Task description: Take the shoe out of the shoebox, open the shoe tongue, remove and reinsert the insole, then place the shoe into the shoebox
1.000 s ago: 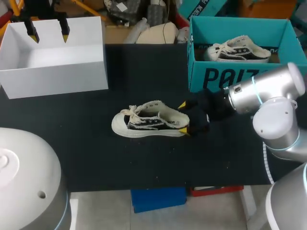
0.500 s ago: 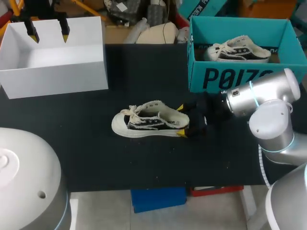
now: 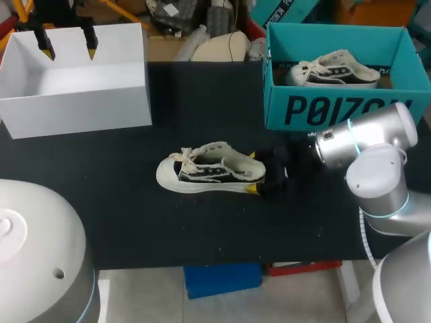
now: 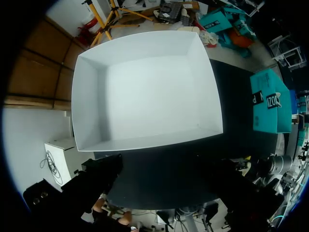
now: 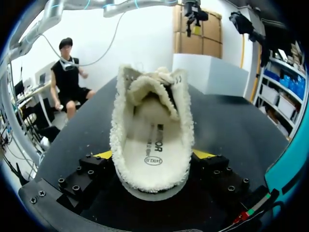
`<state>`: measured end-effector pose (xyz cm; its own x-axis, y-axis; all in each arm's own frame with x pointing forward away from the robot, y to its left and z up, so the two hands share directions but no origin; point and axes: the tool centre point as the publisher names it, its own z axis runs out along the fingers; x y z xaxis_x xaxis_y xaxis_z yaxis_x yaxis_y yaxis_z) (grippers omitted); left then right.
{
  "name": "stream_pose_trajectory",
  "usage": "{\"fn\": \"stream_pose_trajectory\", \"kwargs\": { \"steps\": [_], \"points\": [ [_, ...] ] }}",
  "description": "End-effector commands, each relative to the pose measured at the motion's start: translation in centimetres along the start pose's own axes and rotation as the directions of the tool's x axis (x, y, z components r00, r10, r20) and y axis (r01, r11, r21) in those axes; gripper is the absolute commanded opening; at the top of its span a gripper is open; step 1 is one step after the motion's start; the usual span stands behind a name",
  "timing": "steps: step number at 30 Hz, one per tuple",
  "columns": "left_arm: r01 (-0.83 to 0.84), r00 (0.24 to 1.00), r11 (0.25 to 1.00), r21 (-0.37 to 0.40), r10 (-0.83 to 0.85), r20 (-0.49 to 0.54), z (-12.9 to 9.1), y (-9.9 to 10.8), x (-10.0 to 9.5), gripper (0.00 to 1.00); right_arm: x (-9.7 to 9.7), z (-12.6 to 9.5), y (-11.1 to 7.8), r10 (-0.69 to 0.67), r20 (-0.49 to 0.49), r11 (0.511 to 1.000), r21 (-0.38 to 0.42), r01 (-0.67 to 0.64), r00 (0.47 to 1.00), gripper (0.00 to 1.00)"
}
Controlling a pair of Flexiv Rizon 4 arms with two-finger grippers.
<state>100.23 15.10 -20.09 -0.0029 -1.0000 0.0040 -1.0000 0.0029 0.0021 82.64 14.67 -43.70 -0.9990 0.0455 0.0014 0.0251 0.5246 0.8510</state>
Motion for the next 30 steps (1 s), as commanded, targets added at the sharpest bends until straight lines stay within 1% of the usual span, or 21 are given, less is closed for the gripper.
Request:
{"fn": "stream_pose_trajectory", "kwargs": {
  "steps": [1, 3, 5, 6, 9, 12, 13, 15, 18, 23, 26, 27, 30],
  "points": [
    [0.002, 1.000, 1.000, -0.001, -0.002, 0.002, -0.1, 0.1, 0.1, 1.00, -0.1, 0.4, -0.1, 0.001, 0.000, 1.000, 0.002, -0.001, 1.000, 0.00],
    [0.002, 1.000, 1.000, -0.001, -0.002, 0.002, -0.1, 0.1, 0.1, 1.00, -0.1, 0.4, -0.1, 0.001, 0.000, 1.000, 0.002, -0.001, 1.000, 0.00],
    [-0.004, 1.000, 0.999, 0.039, 0.004, 0.022, -1.1, 0.2, 0.9, 1.00, -0.1, 0.4, -0.1, 0.001, 0.000, 1.000, 0.002, -0.001, 1.000, 0.00],
    [-0.004, 1.000, 0.998, 0.058, 0.003, 0.024, -1.6, 0.4, 1.5, 1.00, -0.1, 0.4, -0.1, 0.001, 0.000, 1.000, 0.002, -0.001, 1.000, 0.00],
    [0.019, 1.000, 0.999, 0.046, -0.019, 0.007, -2.5, 1.6, 3.6, 1.00, -0.1, 0.4, -0.1, 0.001, 0.000, 1.000, 0.002, -0.001, 1.000, 0.00],
    [0.031, 0.999, 0.998, 0.056, -0.032, 0.014, -2.6, 3.1, 5.9, 1.00, -0.1, 0.4, -0.1, 0.001, 0.000, 1.000, 0.002, -0.001, 1.000, 0.00],
    [0.030, 0.999, 0.998, 0.056, -0.031, 0.016, -2.4, 3.7, 6.8, 1.00, -0.1, 0.4, -0.1, 0.001, 0.000, 1.000, 0.002, -0.001, 1.000, 0.00],
    [0.085, 0.994, 0.993, 0.079, -0.090, 0.057, -1.9, 4.5, 8.3, 1.00, -0.1, 0.4, -0.1, 0.001, 0.000, 1.000, 0.002, -0.001, 1.000, 0.00],
    [0.105, 0.991, 0.993, 0.058, -0.109, 0.076, -1.0, 5.8, 10.4, 1.00, -0.1, 0.4, -0.1, 0.001, 0.000, 1.000, 0.002, -0.001, 1.000, 0.00],
    [0.064, 0.995, 0.997, 0.050, -0.067, 0.068, 0.4, 8.5, 14.3, 1.00, -0.1, 0.4, -0.1, 0.001, 0.000, 1.000, 0.002, -0.001, 1.000, 0.00],
    [-0.002, 0.998, 1.000, 0.003, 0.002, 0.065, 1.6, 10.6, 16.5, 1.00, -0.1, 0.4, -0.1, 0.001, 0.000, 1.000, 0.002, -0.001, 1.000, 0.00],
    [-0.031, 0.998, 0.999, -0.015, 0.032, 0.057, 1.9, 11.1, 17.0, 1.00, -0.1, 0.4, -0.1, 0.001, 0.000, 1.000, 0.002, -0.001, 1.000, 0.00],
    [-0.031, 0.998, 0.999, -0.015, 0.032, 0.057, 1.9, 11.1, 17.0, 1.00, -0.1, 0.4, -0.1, 0.001, 0.000, 1.000, 0.002, -0.001, 1.000, 0.00]
  ]
}}
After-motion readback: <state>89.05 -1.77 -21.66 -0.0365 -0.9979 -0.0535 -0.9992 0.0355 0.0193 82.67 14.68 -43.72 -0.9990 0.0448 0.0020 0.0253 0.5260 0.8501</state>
